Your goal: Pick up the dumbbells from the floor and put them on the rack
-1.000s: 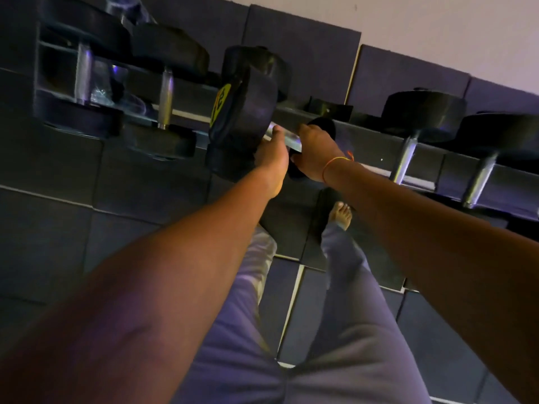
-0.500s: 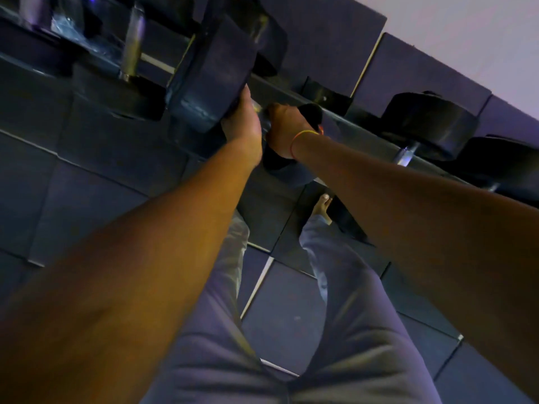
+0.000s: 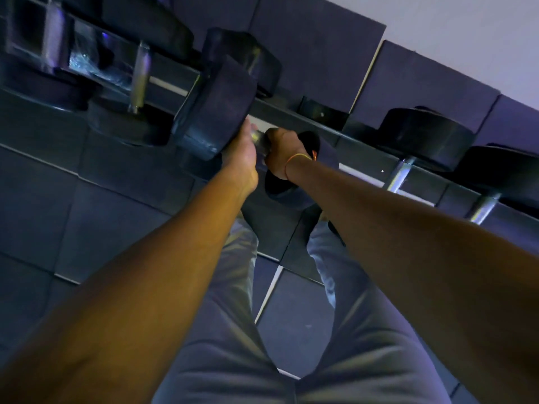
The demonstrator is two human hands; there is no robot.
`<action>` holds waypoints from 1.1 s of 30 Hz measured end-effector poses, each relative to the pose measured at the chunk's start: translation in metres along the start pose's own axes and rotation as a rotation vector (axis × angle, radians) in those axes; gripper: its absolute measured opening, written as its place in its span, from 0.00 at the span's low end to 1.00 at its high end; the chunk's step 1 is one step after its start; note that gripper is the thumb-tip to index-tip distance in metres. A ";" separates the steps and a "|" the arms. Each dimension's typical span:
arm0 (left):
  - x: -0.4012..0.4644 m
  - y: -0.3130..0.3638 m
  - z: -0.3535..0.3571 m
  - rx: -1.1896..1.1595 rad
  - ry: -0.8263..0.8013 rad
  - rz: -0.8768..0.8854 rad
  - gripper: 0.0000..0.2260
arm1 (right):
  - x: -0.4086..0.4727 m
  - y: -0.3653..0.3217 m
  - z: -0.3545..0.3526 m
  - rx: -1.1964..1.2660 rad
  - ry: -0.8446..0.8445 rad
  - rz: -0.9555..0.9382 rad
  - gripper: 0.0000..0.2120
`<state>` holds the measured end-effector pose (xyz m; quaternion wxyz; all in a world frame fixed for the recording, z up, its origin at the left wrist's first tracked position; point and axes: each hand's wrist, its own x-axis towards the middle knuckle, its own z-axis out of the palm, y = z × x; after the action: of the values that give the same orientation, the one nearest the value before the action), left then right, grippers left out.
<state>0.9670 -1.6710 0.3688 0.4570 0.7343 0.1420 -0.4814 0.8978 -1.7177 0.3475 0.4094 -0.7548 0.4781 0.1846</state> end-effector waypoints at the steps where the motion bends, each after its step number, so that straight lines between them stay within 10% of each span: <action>1: -0.004 -0.003 0.000 0.012 -0.008 -0.001 0.09 | -0.003 0.003 0.002 0.009 0.005 0.016 0.15; 13: -0.024 -0.024 0.038 0.565 -0.185 0.118 0.29 | -0.054 0.048 0.011 0.417 0.136 0.312 0.16; 24: 0.031 -0.038 0.091 1.181 -0.579 0.134 0.13 | -0.020 0.083 0.053 0.837 0.145 0.653 0.22; 33: 0.043 -0.109 0.039 0.835 -0.454 0.004 0.30 | -0.021 0.098 0.107 0.520 0.159 0.594 0.18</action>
<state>0.8949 -1.6536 0.2696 0.1431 0.7317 -0.1685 -0.6448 0.8147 -1.6405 0.2546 0.4775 -0.4670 0.7363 0.1088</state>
